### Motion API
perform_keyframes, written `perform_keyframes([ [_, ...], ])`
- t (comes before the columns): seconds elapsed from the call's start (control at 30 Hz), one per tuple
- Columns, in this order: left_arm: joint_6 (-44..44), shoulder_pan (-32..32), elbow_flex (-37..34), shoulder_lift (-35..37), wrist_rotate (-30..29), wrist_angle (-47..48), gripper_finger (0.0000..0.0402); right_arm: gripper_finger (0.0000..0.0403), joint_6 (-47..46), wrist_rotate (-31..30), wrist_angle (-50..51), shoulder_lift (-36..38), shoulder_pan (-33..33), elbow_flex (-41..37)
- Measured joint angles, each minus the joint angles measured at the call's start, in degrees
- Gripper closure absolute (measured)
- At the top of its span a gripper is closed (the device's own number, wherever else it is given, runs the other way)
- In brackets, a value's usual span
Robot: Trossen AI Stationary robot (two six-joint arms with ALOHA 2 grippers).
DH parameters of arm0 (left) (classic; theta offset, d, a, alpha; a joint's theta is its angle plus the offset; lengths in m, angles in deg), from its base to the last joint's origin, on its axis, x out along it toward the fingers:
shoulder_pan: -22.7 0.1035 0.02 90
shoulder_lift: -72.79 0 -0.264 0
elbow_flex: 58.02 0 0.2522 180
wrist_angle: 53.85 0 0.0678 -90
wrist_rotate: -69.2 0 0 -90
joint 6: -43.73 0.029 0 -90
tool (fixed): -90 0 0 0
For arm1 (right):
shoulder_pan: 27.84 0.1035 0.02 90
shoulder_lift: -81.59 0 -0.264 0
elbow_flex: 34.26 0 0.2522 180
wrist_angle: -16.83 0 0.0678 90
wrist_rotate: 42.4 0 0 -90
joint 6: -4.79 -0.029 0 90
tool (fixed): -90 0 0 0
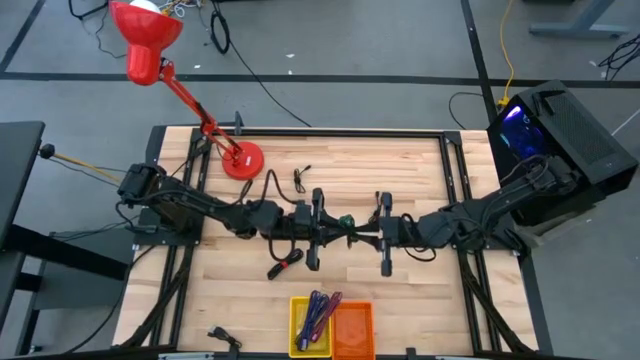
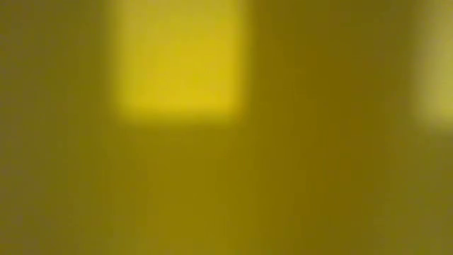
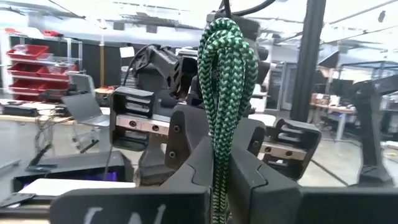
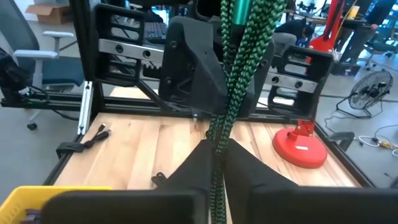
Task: Pick & Place USB Port
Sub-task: Put the green charger cable into the yellow bin
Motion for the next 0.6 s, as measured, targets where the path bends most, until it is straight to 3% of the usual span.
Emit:
perform_keyframes([
  [0.27, 0.60, -2.06, 0.00, 0.25, -4.03, 3.90, 0.0383, 0.0307, 0.86, -2.53, 2.55, 0.24, 0.04, 0.00],
  [0.43, -0.85, -5.73, -0.01, 3.25, -10.23, 14.46, 0.0383, 0.0296, -0.97, -4.79, 8.20, 2.31, -0.03, 0.00],
  [0.6, -4.24, -13.00, -0.02, 5.81, -15.73, 19.93, 0.0383, 0.0299, -5.07, -12.78, 18.49, 6.59, -0.13, 0.00],
])
